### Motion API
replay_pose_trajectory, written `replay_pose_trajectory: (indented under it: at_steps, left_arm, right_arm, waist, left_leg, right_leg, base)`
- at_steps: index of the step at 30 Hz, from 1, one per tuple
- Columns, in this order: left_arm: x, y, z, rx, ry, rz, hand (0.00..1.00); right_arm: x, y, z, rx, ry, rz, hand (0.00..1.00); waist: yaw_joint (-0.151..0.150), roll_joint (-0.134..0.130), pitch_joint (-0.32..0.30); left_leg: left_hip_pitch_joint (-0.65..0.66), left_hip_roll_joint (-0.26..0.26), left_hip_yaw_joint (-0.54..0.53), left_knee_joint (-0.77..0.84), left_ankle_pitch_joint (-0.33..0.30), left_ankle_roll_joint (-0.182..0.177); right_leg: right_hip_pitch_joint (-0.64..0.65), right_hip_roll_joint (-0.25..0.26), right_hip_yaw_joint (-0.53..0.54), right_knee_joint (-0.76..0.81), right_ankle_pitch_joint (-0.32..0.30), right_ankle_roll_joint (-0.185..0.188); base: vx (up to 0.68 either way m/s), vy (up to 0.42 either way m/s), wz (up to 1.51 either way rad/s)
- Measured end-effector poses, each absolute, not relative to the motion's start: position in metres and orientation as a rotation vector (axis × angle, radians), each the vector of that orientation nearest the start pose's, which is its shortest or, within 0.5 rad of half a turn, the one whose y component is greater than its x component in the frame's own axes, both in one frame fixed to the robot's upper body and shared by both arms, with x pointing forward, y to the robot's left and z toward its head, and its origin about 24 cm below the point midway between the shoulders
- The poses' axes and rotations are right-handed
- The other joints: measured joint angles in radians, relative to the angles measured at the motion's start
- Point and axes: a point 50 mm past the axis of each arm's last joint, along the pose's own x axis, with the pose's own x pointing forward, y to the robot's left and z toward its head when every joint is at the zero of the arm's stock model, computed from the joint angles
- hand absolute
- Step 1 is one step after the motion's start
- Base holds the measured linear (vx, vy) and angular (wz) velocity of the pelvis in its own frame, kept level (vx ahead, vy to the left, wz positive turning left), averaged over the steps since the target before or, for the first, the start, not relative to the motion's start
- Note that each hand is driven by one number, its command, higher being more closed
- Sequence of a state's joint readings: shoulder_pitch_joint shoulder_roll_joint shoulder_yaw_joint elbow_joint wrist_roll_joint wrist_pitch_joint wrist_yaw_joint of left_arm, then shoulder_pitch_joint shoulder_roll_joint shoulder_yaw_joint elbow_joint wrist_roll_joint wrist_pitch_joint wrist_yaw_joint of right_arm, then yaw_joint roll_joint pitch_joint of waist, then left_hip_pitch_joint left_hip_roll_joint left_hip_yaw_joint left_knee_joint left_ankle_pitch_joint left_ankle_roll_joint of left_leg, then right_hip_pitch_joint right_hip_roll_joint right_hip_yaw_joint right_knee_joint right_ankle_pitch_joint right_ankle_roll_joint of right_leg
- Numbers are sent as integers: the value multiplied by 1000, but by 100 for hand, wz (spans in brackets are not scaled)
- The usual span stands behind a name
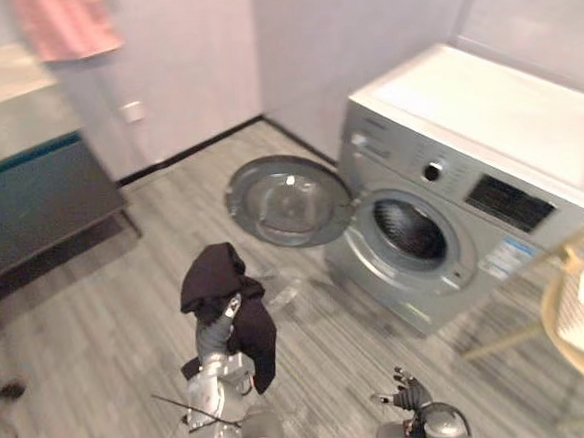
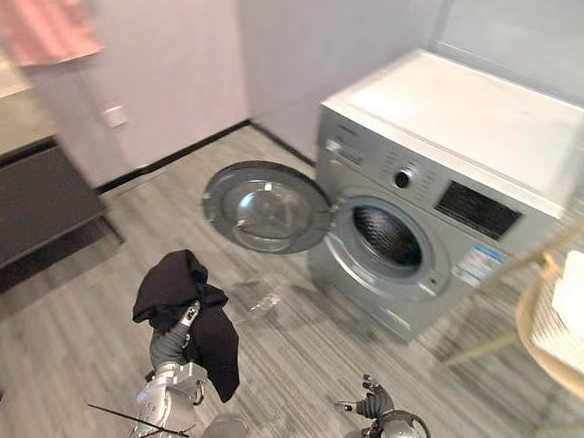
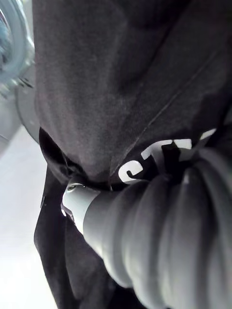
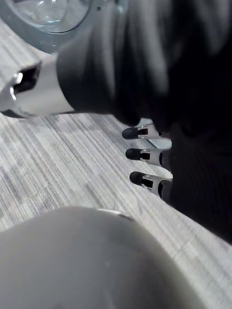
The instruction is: Pick up the laundry basket with both hands and put the clothes into the washing machine.
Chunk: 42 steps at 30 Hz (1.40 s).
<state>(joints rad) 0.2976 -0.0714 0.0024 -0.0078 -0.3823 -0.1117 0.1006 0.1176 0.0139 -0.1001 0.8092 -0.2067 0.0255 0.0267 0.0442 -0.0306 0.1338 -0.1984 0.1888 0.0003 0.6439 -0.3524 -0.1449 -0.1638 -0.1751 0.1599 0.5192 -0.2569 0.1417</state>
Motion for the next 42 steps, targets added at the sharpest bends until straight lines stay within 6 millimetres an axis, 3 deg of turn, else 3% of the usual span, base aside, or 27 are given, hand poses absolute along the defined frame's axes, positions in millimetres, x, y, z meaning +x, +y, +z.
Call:
replay_pose_trajectory:
  at_steps: [1, 2, 3, 4, 5, 8, 9, 11, 13, 15, 16, 18, 19, 20, 21, 22, 25, 28, 29, 30, 32, 35, 39, 42]
  left_arm:
    - [185, 162, -13, -434, 173, 259, 100]
    - [182, 161, -15, -434, 182, 255, 100]
    - [182, 160, -16, -435, 187, 249, 100]
    - [183, 155, -19, -441, 201, 219, 100]
    - [183, 148, -25, -444, 232, 187, 100]
    - [183, 144, -33, -460, 274, 167, 100]
    - [180, 148, -40, -468, 303, 191, 100]
    - [177, 155, -51, -478, 353, 230, 100]
    - [178, 153, -64, -477, 426, 230, 100]
    - [180, 151, -67, -476, 446, 226, 100]
    - [180, 151, -68, -485, 443, 239, 100]
    - [179, 159, -69, -492, 439, 283, 100]
    - [174, 167, -74, -506, 458, 342, 100]
    - [171, 171, -76, -512, 467, 368, 100]
    - [166, 178, -80, -505, 484, 407, 100]
    - [163, 181, -81, -509, 491, 425, 100]
    - [158, 181, -83, -524, 500, 440, 100]
    - [157, 183, -83, -528, 502, 455, 100]
    - [157, 183, -84, -530, 503, 455, 100]
    - [158, 188, -83, -514, 501, 461, 100]
    - [163, 197, -78, -478, 464, 451, 100]
    - [168, 203, -74, -448, 450, 440, 100]
    - [177, 202, -69, -447, 413, 432, 100]
    - [223, 204, -40, -460, 281, 392, 100]
  right_arm:
    - [128, -164, -143, -117, 953, -4, 0]
    - [127, -165, -144, -116, 958, -8, 0]
    - [125, -165, -144, -113, 964, -10, 0]
    - [124, -170, -146, -113, 975, -25, 0]
    - [125, -178, -147, -117, 987, -50, 0]
    - [122, -191, -150, -116, 1028, -84, 0]
    - [126, -194, -150, -115, 1033, -91, 0]
    - [131, -198, -148, -128, 1023, -94, 0]
    - [138, -203, -145, -117, 997, -105, 0]
    - [136, -208, -145, -116, 1005, -116, 0]
    - [134, -211, -145, -122, 1014, -119, 0]
    - [134, -213, -145, -123, 1013, -123, 0]
    - [134, -212, -145, -126, 1013, -120, 0]
    - [134, -212, -145, -127, 1013, -120, 0]
    - [132, -211, -146, -143, 1020, -108, 0]
    - [129, -211, -148, -159, 1037, -99, 0]
    - [127, -210, -150, -169, 1056, -93, 0]
    - [131, -207, -149, -178, 1048, -77, 0]
    - [130, -209, -149, -173, 1048, -90, 0]
    - [128, -202, -151, -154, 1057, -96, 0]
    - [126, -194, -153, -140, 1060, -79, 0]
    - [129, -187, -152, -128, 1049, -68, 0]
    - [151, -185, -145, -167, 990, -33, 0]
    - [196, -167, -126, -278, 878, 96, 0]
  waist:
    - [-1, 11, 4]
    - [-4, -4, -2]
    - [-5, -8, -5]
    - [-11, 2, -9]
    - [-39, 29, -23]
    - [-51, 53, -34]
    - [-52, 67, -31]
    - [-46, 77, -25]
    - [-67, 113, -5]
    - [-77, 122, -3]
    - [-81, 138, -12]
    - [-76, 146, -6]
    - [-71, 146, 7]
    - [-68, 148, 17]
    - [-53, 131, 36]
    - [-31, 125, 40]
    - [-17, 94, 54]
    - [-10, 65, 73]
    - [-8, 71, 74]
    - [-1, 34, 80]
    - [-5, -6, 74]
    - [-2, -10, 82]
    - [2, 34, 118]
    - [0, 25, 238]
  left_leg:
    - [36, 9, 71, -20, -3, 8]
    - [111, 23, 200, -71, -1, 20]
    - [142, 23, 237, -90, -1, 20]
    - [185, 28, 305, -117, -2, 20]
    - [192, 44, 335, -139, -1, 17]
    - [210, 86, 441, -205, 34, -5]
    - [228, 114, 526, -223, 41, -16]
    - [264, 134, 570, -242, 41, -17]
    - [279, 138, 531, -237, 58, 8]
    - [281, 141, 472, -216, 82, 31]
    - [279, 148, 441, -184, 93, 22]
    - [224, 180, 394, -56, 112, 53]
    - [158, 205, 321, 84, 177, 154]
    - [135, 214, 281, 137, 218, 174]
    - [88, 210, 180, 238, 253, 142]
    - [43, 182, 100, 285, 152, 71]
    - [-38, 139, 80, 175, 72, 32]
    - [-75, 118, 75, -76, 76, 28]
    - [-63, 88, 63, -218, 200, 21]
    - [-32, 49, 87, -242, 204, 31]
    - [-46, 7, 83, -242, 199, 42]
    - [-71, -28, 90, -181, 177, 63]
    - [-111, -19, 158, -126, 122, 85]
    - [-179, -1, 193, -56, 107, 101]
  right_leg:
    - [-32, -31, -76, 24, 31, -36]
    - [-68, -110, -270, 105, 29, -75]
    - [-67, -141, -363, 132, 19, -92]
    - [-49, -189, -520, 122, -5, -134]
    - [-38, -207, -629, 73, 45, -153]
    - [-70, -177, -712, -15, 113, -163]
    - [-88, -164, -775, -42, 133, -171]
    - [-95, -143, -820, -56, 172, -142]
    - [-74, -111, -802, -78, 173, -144]
    - [-39, -97, -814, -95, 169, -138]
    - [-24, -88, -817, -96, 156, -123]
    - [-10, -74, -816, -98, 140, -113]
    - [20, -48, -813, -128, 138, -115]
    - [44, -30, -813, -150, 139, -115]
    - [89, -9, -794, -199, 134, -125]
    - [112, 2, -782, -228, 134, -125]
    - [136, 2, -750, -271, 145, -110]
    - [149, -14, -702, -296, 170, -67]
    - [154, -26, -679, -296, 182, -25]
    - [159, -49, -647, -322, 197, -11]
    - [165, -50, -644, -384, 213, -16]
    - [176, -84, -619, -398, 246, -18]
    - [83, -112, -553, -341, 247, -18]
    - [-33, -131, -540, -242, 247, -18]
  base:
    - [-73, 219, -207]
    - [-69, 234, -203]
    - [-47, 154, -212]
    - [-11, 78, -148]
    - [26, 82, -135]
    - [134, 3, -132]
    - [138, -79, -151]
    - [165, -85, -161]
    - [171, -117, -73]
    - [125, -85, -1]
    - [140, -77, 2]
    - [136, -79, -8]
    - [115, -101, -20]
    - [162, -117, -27]
    - [150, -44, -29]
    - [157, -24, -31]
    - [199, 39, -34]
    - [187, 213, -50]
    - [267, 348, -48]
    - [264, 326, -21]
    - [194, 154, 14]
    - [143, 204, 9]
    - [13, 180, -54]
    - [-117, 94, -47]
